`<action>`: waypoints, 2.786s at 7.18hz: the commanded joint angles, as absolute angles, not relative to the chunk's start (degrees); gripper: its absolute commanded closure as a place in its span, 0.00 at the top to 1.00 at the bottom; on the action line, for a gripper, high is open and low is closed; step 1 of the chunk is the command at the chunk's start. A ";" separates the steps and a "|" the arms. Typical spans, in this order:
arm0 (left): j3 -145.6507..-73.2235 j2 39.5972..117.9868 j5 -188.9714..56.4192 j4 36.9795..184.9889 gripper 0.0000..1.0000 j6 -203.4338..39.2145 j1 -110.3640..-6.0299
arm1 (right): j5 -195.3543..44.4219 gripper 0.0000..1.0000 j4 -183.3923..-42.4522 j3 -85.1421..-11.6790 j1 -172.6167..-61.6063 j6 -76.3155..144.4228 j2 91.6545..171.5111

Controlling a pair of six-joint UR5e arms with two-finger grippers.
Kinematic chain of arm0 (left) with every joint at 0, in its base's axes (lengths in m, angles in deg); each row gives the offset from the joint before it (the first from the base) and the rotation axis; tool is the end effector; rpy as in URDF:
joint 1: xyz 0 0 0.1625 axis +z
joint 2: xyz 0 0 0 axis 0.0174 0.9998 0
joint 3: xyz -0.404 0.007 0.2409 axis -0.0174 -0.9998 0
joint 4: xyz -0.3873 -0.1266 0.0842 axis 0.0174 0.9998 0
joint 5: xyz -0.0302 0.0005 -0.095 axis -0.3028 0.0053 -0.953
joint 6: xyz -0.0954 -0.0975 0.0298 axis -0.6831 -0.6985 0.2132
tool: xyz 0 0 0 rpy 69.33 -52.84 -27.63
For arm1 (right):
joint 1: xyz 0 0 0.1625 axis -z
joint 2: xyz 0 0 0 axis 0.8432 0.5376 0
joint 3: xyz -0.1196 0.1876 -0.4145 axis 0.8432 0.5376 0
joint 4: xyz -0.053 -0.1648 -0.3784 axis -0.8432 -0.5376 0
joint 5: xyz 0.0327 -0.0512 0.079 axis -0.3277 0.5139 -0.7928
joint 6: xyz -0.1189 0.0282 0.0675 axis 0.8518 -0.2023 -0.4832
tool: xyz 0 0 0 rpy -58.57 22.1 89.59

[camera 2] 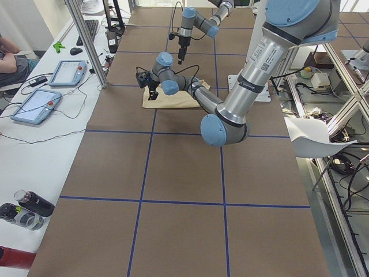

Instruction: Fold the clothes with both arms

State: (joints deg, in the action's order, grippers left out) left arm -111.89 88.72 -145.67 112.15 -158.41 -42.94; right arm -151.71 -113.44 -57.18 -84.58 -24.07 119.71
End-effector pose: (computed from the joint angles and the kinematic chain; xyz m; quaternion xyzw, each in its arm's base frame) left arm 0.4522 -0.5842 0.3386 0.1065 0.4961 -0.2848 0.8133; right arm -0.5767 -0.4195 0.2816 0.1045 -0.4653 0.0516 0.8774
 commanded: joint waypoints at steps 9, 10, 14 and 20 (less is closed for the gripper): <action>-114.09 85.92 -146.96 111.95 1.00 -157.73 -42.95 | -139.10 0.98 -128.02 -50.08 -74.00 -9.12 112.49; -114.09 85.92 -146.87 111.95 1.00 -157.73 -42.95 | -139.97 0.98 -128.02 -50.07 -73.92 -9.12 112.84; -114.00 85.92 -146.87 111.95 1.00 -157.73 -42.95 | -140.68 0.98 -129.33 -49.63 -74.00 -9.12 112.93; -114.09 86.18 -146.87 112.04 1.00 -158.52 -42.60 | -144.37 0.98 -135.12 -56.46 -76.37 -7.20 117.83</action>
State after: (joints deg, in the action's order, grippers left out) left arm -114.03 86.09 -146.94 111.97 -158.27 -42.66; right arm -143.45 -132.85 -53.54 -75.66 -8.40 116.01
